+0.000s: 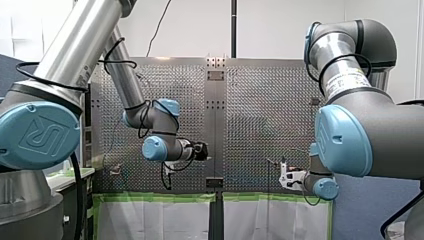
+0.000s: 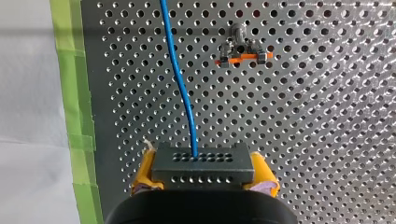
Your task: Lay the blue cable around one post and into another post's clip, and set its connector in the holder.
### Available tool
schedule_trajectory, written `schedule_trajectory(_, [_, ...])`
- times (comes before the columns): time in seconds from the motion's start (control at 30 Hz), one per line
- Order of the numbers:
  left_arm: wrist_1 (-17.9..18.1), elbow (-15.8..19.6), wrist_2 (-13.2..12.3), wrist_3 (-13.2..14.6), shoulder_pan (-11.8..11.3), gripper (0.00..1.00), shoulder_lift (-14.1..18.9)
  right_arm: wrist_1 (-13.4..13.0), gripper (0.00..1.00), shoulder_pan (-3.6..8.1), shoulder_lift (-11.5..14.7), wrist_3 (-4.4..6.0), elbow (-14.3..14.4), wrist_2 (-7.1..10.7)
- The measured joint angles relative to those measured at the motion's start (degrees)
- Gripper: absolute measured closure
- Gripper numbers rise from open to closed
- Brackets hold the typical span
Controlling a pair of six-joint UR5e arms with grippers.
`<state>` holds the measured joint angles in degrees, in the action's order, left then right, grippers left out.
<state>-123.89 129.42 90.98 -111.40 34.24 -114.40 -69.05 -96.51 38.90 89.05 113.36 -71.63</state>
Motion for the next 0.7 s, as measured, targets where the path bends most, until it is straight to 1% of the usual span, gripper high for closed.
schedule_trajectory(0.2, [2.8,-0.1,1.0,-0.2,2.8,0.0,-0.2,0.1,0.99,-0.12,0.1,0.0,-0.1,-0.03])
schedule_trajectory(0.3, [4.3,-0.3,1.4,-0.5,3.8,0.0,-0.2,0.2,0.99,-0.18,0.1,-0.05,-0.2,-0.06])
schedule_trajectory(0.47, [7.3,-0.8,1.5,-1.0,3.8,0.0,-0.3,0.5,0.99,-0.2,0.2,-0.11,-0.3,0.04])
schedule_trajectory(0.57, [9.2,-1.4,1.5,-1.3,3.7,0.0,-1.1,0.8,0.99,-0.16,0.2,-0.15,-0.3,0.2])
schedule_trajectory(0.7, [11.4,-3.1,1.4,-1.7,3.6,0.0,-2.9,1.4,0.99,0.0,0.2,-0.23,-0.3,1.31])
